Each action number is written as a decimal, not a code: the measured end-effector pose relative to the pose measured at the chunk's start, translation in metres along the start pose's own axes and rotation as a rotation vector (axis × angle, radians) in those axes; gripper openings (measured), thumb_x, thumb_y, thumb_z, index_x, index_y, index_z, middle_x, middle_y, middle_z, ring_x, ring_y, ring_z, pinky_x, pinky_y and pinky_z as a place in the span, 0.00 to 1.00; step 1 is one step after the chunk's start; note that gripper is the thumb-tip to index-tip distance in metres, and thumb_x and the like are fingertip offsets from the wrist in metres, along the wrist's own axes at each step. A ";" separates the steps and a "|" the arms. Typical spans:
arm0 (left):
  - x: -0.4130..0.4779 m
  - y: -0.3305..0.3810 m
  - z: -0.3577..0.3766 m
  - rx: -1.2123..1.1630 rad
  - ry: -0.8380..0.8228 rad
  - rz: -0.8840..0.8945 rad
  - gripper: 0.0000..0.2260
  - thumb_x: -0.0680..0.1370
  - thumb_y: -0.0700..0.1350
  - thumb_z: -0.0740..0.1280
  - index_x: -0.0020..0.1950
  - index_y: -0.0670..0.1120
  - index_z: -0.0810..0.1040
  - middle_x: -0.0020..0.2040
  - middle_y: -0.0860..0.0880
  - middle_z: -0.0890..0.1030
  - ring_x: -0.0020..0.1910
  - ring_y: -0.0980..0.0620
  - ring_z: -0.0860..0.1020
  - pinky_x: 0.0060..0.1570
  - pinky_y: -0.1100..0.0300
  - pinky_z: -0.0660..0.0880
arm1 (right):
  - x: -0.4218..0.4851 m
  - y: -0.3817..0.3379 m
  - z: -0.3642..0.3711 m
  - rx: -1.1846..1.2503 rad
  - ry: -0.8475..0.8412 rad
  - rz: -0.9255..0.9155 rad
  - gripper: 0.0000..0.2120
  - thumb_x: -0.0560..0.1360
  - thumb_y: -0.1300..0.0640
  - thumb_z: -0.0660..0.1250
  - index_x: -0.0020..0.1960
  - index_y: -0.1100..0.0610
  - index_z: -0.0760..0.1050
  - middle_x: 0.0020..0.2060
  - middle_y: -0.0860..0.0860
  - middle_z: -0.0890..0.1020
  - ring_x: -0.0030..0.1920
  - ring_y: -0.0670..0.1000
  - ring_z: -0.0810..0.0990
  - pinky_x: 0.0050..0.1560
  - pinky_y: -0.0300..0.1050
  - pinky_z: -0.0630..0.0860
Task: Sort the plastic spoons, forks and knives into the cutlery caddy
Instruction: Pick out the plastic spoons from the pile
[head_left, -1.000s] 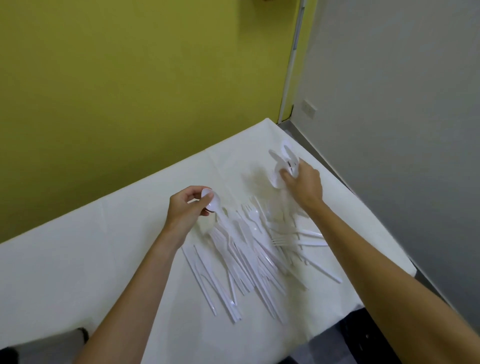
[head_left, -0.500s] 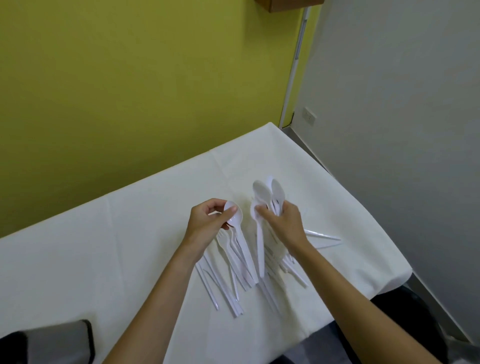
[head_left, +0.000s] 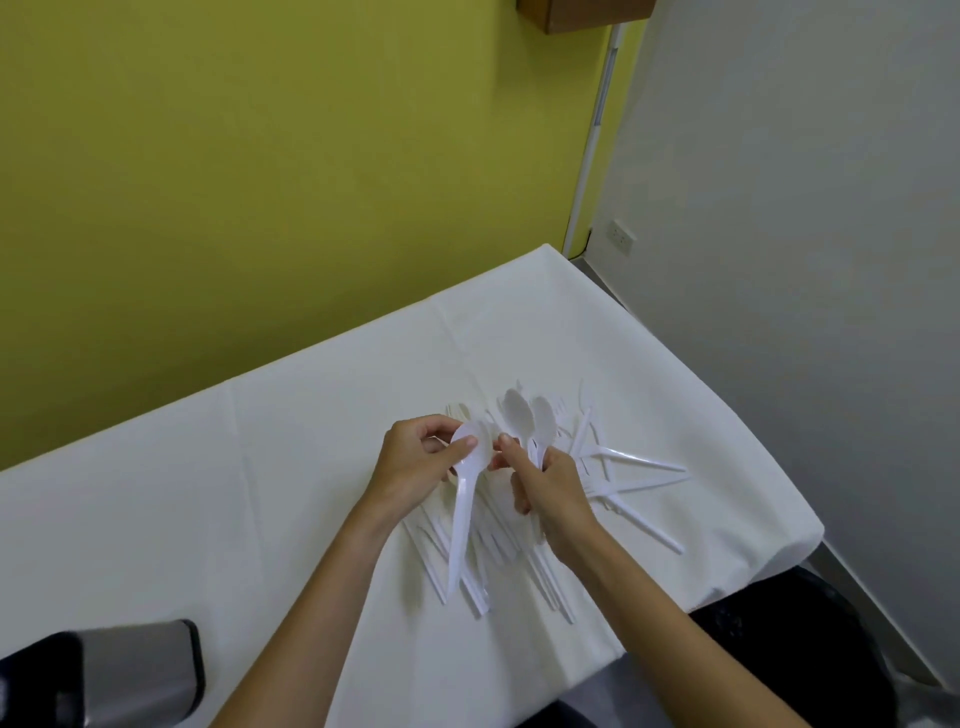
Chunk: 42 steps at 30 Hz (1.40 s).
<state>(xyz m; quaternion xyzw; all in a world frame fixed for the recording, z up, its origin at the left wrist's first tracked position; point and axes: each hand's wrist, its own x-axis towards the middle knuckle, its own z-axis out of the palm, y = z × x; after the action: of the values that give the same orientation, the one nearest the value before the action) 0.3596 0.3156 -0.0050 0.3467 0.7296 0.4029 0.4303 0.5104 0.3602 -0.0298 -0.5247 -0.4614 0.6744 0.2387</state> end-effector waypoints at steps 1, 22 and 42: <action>-0.002 -0.002 -0.001 -0.020 0.025 -0.007 0.02 0.75 0.40 0.71 0.45 0.42 0.82 0.36 0.48 0.82 0.27 0.59 0.76 0.31 0.65 0.72 | -0.004 0.004 0.003 0.004 0.003 0.007 0.13 0.76 0.49 0.67 0.36 0.55 0.80 0.28 0.54 0.78 0.23 0.47 0.66 0.28 0.40 0.65; -0.031 -0.024 -0.022 -0.210 0.198 -0.090 0.06 0.74 0.43 0.72 0.42 0.40 0.80 0.40 0.42 0.83 0.31 0.57 0.79 0.30 0.69 0.71 | -0.035 0.020 0.028 -0.049 -0.352 0.130 0.14 0.81 0.52 0.60 0.55 0.60 0.78 0.39 0.58 0.82 0.37 0.53 0.79 0.42 0.52 0.77; -0.039 -0.028 -0.027 -0.177 -0.036 -0.065 0.12 0.76 0.46 0.70 0.59 0.50 0.76 0.53 0.52 0.80 0.39 0.59 0.78 0.38 0.66 0.74 | -0.053 0.014 0.029 0.191 -0.643 0.187 0.11 0.81 0.50 0.59 0.50 0.57 0.74 0.35 0.53 0.73 0.31 0.51 0.70 0.38 0.44 0.72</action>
<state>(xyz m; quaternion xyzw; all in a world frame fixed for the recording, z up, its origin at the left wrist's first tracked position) 0.3454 0.2624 -0.0081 0.2907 0.6940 0.4455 0.4852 0.5036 0.3008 -0.0153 -0.3008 -0.3976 0.8643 0.0664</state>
